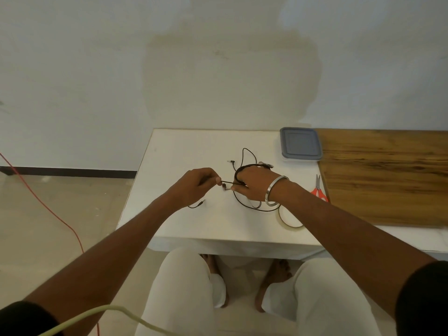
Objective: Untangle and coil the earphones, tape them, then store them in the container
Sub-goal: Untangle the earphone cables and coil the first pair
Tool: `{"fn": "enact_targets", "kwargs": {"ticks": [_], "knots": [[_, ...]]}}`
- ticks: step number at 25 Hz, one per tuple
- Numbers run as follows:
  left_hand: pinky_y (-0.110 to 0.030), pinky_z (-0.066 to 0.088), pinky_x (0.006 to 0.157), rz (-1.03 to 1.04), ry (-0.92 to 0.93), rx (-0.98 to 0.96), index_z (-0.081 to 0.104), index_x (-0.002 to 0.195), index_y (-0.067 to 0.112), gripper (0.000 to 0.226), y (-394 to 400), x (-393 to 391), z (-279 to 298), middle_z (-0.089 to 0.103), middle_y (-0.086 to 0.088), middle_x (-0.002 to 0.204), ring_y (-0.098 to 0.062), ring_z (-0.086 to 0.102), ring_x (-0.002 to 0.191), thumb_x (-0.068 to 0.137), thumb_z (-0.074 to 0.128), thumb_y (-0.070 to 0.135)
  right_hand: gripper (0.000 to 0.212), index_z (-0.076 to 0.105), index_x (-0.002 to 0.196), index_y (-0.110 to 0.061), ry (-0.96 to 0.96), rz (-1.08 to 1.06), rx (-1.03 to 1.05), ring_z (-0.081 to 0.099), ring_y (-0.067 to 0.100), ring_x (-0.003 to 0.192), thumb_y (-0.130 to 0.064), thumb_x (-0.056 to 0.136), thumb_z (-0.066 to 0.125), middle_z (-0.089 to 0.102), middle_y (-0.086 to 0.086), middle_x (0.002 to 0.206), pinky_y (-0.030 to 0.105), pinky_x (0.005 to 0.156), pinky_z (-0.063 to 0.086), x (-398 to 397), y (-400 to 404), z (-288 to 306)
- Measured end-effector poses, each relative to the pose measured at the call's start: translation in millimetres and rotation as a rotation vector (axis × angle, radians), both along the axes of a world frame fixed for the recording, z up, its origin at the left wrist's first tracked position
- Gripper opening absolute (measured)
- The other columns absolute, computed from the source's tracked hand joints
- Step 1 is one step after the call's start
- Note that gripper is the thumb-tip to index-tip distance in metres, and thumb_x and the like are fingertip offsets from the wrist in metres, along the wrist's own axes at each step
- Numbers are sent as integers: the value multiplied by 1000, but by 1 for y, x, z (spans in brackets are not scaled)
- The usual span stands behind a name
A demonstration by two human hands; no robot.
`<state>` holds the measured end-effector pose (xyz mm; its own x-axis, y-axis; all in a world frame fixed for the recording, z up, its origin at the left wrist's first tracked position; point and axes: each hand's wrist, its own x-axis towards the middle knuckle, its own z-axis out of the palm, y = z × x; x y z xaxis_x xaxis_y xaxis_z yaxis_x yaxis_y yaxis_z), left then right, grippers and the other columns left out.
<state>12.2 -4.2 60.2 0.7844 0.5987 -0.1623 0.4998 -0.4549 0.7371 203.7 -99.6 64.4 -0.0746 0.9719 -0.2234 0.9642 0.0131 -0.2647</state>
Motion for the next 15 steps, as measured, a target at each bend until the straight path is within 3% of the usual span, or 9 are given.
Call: {"fn": "enact_targets", "kwargs": {"ticks": [3, 8, 12, 15], "knots": [[-22, 30, 54, 9, -2, 23, 63, 81, 33, 22, 4, 0, 2, 46, -1, 59, -8, 35, 53, 97, 51, 43, 37, 56, 80, -10, 37, 42, -54, 47, 11, 63, -38, 97, 40, 46, -9, 68, 29, 68, 38, -2, 0, -1], [-26, 39, 65, -7, -57, -14, 64, 87, 28, 10, 12, -1, 3, 56, -9, 71, -10, 44, 63, 94, 59, 33, 38, 70, 88, -19, 283, 26, -253, 60, 11, 82, -40, 97, 40, 63, -8, 85, 27, 81, 46, -10, -4, -2], [-22, 46, 78, -62, -111, -79, 67, 100, 26, 11, 16, -7, 8, 64, 0, 82, -14, 58, 77, 96, 57, 25, 41, 71, 88, -13, 805, -110, -409, 69, 11, 93, -41, 97, 41, 74, -3, 92, 34, 99, 45, -18, -5, 6], [-10, 44, 71, -46, -198, -150, 68, 99, 21, 15, 11, -6, 12, 68, 17, 87, 2, 60, 79, 99, 52, 22, 40, 67, 83, -9, 1315, -226, -526, 68, 28, 97, -38, 97, 44, 70, 12, 94, 54, 98, 47, -24, -4, 12]]}}
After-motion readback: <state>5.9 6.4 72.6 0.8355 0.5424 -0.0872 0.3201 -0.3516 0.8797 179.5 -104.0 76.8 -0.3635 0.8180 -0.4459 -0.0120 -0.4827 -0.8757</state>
